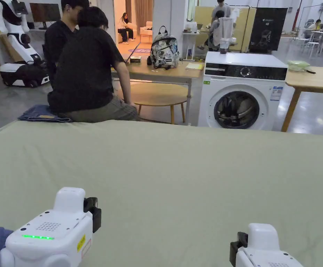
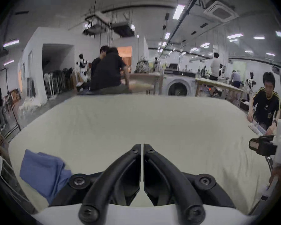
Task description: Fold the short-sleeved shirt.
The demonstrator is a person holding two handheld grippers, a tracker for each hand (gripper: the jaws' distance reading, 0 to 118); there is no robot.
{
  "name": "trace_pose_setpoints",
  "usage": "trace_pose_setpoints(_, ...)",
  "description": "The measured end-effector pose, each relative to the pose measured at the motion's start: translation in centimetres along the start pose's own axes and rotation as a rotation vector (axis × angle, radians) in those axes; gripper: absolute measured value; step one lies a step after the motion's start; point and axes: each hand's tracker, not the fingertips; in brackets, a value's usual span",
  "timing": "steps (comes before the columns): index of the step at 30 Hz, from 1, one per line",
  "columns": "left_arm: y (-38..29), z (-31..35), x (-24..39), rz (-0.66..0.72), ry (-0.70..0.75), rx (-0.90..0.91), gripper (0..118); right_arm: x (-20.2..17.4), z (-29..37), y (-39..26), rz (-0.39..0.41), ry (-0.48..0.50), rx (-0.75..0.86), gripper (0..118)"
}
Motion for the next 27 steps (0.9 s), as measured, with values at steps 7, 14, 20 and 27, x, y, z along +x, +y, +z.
trace_pose_setpoints(7, 0.7, -0.1, 6.4, -0.039, -0.013, 0.167, 0, 4.0, 2.6, 2.2, -0.023, -0.100, 0.227, 0)
trace_pose_setpoints(14, 0.9, 0.4, 8.0, -0.015, 0.000, 0.195, 0, 5.3, 3.3, 3.1, 0.013, -0.143, 0.300, 0)
trace_pose_setpoints(20, 0.8, 0.4, 7.6, -0.035, 0.018, 0.198, 0, 6.0, 3.1, 2.6, -0.026, -0.162, 0.320, 0)
trace_pose_setpoints(27, 0.7, 0.2, 7.1, -0.031, 0.032, 0.199, 0, 5.9, 2.9, 2.2, -0.029, -0.163, 0.330, 0)
